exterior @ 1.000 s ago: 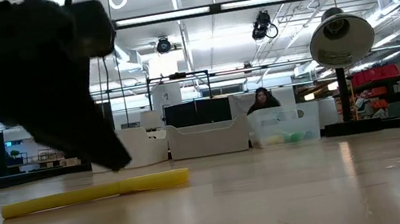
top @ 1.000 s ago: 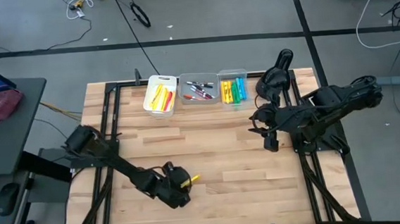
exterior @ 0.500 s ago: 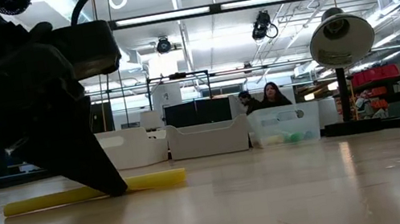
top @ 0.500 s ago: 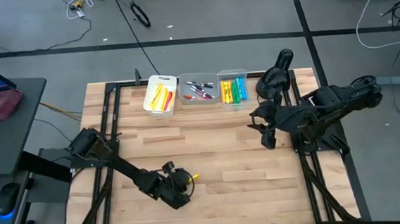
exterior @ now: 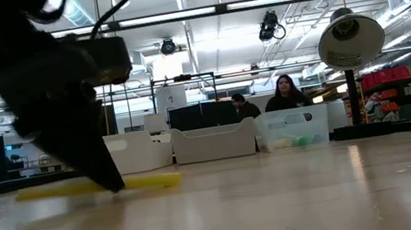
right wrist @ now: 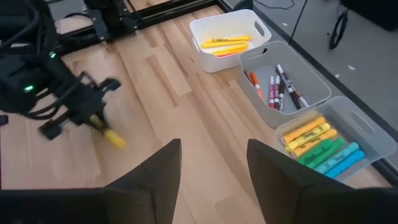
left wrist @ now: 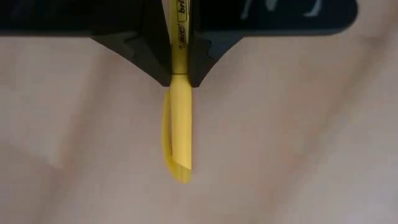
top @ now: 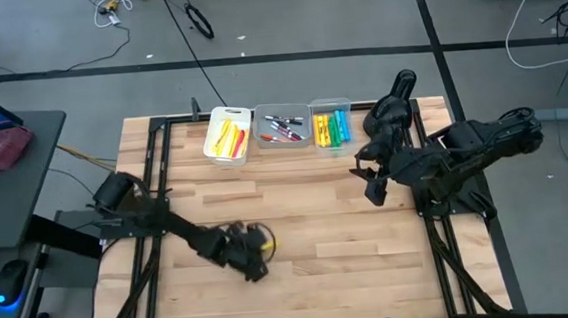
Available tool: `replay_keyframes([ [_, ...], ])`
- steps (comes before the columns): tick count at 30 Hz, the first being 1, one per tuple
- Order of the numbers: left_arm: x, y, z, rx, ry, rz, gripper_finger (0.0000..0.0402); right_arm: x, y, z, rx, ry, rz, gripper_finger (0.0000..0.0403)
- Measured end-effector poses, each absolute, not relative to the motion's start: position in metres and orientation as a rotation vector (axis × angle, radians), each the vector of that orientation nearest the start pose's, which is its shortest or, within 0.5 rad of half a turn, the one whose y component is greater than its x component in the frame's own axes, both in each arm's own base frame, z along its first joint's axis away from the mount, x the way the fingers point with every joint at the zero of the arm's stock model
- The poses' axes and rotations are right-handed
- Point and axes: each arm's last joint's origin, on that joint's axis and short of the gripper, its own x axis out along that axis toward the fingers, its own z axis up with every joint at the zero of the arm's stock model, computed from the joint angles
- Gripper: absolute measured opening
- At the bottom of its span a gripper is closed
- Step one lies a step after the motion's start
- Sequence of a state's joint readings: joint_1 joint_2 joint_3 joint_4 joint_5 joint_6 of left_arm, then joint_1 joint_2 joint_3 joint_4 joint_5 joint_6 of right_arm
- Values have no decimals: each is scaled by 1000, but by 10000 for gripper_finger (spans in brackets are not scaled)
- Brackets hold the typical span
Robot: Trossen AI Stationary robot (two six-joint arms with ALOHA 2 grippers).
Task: Pick & Place Markers
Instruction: Put the yellow pen into the white bin
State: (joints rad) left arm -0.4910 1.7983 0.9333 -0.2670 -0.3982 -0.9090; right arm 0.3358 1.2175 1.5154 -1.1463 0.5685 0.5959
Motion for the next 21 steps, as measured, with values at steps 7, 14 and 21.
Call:
replay_keyframes([
  [7, 301, -96, 178, -346, 810, 407, 34, 202, 47, 412, 210, 653, -459, 185],
  [14, 293, -33, 234, -385, 652, 477, 34, 209, 43, 414, 242, 611, -478, 185],
  [21, 264, 36, 275, -457, 627, 588, 34, 222, 38, 413, 282, 561, -527, 185],
])
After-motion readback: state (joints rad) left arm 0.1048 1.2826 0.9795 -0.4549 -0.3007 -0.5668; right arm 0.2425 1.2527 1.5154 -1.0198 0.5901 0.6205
